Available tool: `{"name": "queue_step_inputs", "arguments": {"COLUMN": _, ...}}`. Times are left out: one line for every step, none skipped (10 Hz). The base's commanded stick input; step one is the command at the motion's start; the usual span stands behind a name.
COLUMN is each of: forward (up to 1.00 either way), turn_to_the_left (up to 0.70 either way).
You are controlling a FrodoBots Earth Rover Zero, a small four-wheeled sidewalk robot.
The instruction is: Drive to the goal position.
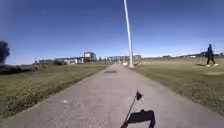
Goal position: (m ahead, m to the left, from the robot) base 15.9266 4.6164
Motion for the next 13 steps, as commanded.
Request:
{"name": "queue_step_inputs", "arguments": {"forward": 1.00, "turn_to_the_left": 0.00}}
{"name": "queue_step_inputs", "arguments": {"forward": 1.00, "turn_to_the_left": 0.00}}
{"name": "queue_step_inputs", "arguments": {"forward": 1.00, "turn_to_the_left": 0.00}}
{"name": "queue_step_inputs", "arguments": {"forward": 1.00, "turn_to_the_left": 0.00}}
{"name": "queue_step_inputs", "arguments": {"forward": 1.00, "turn_to_the_left": 0.00}}
{"name": "queue_step_inputs", "arguments": {"forward": 1.00, "turn_to_the_left": 0.00}}
{"name": "queue_step_inputs", "arguments": {"forward": 1.00, "turn_to_the_left": 0.00}}
{"name": "queue_step_inputs", "arguments": {"forward": 1.00, "turn_to_the_left": 0.00}}
{"name": "queue_step_inputs", "arguments": {"forward": 1.00, "turn_to_the_left": 0.00}}
{"name": "queue_step_inputs", "arguments": {"forward": 1.00, "turn_to_the_left": 0.00}}
{"name": "queue_step_inputs", "arguments": {"forward": 1.00, "turn_to_the_left": 0.00}}
{"name": "queue_step_inputs", "arguments": {"forward": 1.00, "turn_to_the_left": 0.00}}
{"name": "queue_step_inputs", "arguments": {"forward": 1.00, "turn_to_the_left": 0.00}}
